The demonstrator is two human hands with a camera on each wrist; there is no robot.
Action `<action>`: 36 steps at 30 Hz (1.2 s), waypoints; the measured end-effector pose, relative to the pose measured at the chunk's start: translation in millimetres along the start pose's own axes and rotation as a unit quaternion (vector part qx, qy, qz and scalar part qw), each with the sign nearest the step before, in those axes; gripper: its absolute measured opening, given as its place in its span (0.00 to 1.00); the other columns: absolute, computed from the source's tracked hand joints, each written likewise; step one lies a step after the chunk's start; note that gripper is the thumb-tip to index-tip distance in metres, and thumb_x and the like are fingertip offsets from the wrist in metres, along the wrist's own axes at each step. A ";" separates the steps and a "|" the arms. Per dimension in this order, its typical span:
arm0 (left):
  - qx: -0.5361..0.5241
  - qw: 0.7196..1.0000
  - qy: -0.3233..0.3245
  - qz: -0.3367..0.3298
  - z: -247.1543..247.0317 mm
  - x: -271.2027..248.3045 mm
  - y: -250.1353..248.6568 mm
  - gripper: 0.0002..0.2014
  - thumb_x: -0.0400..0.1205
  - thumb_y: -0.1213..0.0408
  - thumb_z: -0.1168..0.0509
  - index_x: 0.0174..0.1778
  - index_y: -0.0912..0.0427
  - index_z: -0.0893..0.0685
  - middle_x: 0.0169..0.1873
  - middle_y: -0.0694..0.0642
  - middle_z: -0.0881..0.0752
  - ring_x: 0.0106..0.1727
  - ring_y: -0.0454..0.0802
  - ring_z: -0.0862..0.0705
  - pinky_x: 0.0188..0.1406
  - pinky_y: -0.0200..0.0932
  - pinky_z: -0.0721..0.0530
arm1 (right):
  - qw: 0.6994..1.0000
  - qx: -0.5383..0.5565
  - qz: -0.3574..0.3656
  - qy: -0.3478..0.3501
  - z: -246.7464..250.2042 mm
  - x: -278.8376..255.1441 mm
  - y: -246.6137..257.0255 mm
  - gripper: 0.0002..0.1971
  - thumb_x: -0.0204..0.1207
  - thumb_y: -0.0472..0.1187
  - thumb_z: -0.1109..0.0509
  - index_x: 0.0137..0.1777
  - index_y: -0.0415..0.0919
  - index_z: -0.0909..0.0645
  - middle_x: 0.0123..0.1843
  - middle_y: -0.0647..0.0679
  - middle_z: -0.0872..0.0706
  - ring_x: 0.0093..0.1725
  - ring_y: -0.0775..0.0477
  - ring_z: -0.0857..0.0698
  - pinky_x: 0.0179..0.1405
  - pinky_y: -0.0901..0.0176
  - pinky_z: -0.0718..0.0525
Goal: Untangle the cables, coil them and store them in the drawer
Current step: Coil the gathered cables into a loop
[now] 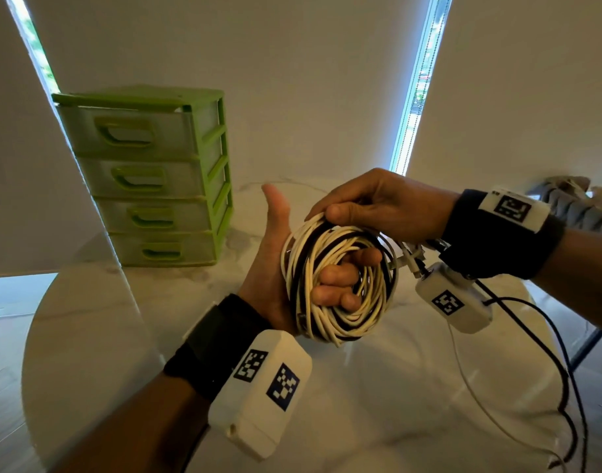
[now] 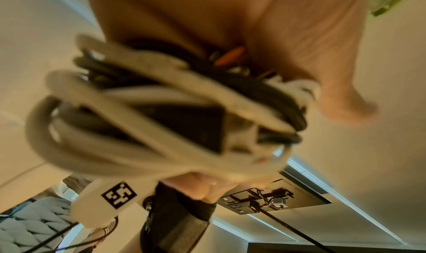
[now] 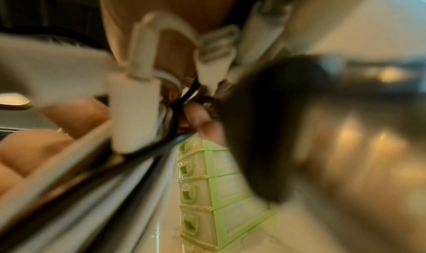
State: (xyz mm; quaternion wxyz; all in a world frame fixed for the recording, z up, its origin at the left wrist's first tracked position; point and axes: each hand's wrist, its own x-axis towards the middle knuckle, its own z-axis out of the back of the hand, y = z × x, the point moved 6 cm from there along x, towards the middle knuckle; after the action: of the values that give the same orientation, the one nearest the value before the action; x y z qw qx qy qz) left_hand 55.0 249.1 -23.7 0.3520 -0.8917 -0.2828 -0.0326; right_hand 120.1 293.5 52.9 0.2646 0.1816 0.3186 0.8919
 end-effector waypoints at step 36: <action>-0.017 0.996 -0.011 -0.091 -1.1 -11.9 -7.3 0.29 0.79 0.69 0.38 0.75 0.75 0.38 0.31 0.61 0.17 0.32 0.54 0.13 0.60 0.46 0.20 | 0.973 0.168 -0.058 -0.146 -14.9 5.2 -21.0 0.29 0.85 0.55 0.53 0.32 0.45 0.17 0.27 0.55 0.14 0.34 0.57 0.15 0.41 0.66 0.19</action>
State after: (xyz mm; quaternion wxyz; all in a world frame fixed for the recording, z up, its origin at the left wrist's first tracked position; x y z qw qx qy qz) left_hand 41.4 247.0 -21.4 0.3288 -0.8686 -0.3660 -0.0593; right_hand 116.2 303.4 28.9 0.3251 0.3327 0.4319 0.7727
